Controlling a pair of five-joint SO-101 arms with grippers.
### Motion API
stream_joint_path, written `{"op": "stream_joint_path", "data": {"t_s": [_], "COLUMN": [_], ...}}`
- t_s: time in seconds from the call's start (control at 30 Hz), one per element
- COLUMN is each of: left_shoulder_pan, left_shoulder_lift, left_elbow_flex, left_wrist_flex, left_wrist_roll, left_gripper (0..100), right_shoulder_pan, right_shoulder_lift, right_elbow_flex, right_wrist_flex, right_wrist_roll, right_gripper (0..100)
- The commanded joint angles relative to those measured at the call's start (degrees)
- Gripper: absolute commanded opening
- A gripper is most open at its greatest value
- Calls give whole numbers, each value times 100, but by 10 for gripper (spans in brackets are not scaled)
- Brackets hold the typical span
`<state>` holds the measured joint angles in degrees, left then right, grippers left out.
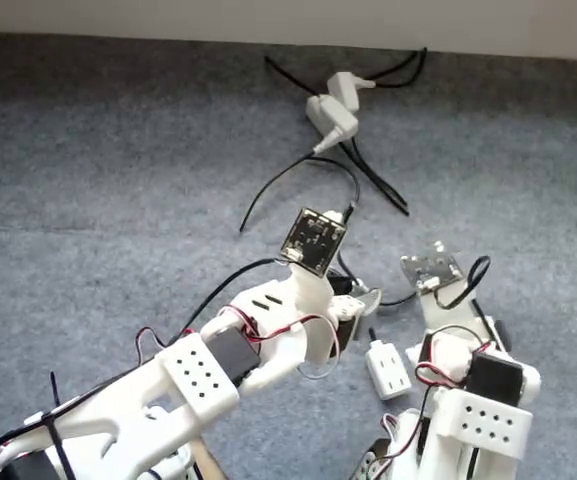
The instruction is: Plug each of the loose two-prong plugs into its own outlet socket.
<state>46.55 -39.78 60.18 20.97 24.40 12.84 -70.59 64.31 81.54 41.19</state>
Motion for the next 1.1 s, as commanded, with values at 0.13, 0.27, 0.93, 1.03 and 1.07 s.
{"op": "stream_joint_path", "data": {"t_s": [0.13,0.27,0.93,1.03,1.07], "left_shoulder_pan": [-127,-620,-2009,-2009,-2009], "left_shoulder_lift": [-13,-40,-31,-31,-22], "left_elbow_flex": [31,136,400,409,409], "left_wrist_flex": [-88,-105,-105,-105,-105], "left_wrist_roll": [-70,-79,-70,-70,-62], "left_gripper": [7,7,7,7,7], "right_shoulder_pan": [-831,-1209,-3187,-3108,-3055], "right_shoulder_lift": [4,4,4,4,4], "right_elbow_flex": [-708,-708,1376,1569,1692], "right_wrist_flex": [1086,1156,-954,-1147,-1305], "right_wrist_roll": [-659,-387,-1398,-1398,-1380], "right_gripper": [353,353,353,353,352]}}
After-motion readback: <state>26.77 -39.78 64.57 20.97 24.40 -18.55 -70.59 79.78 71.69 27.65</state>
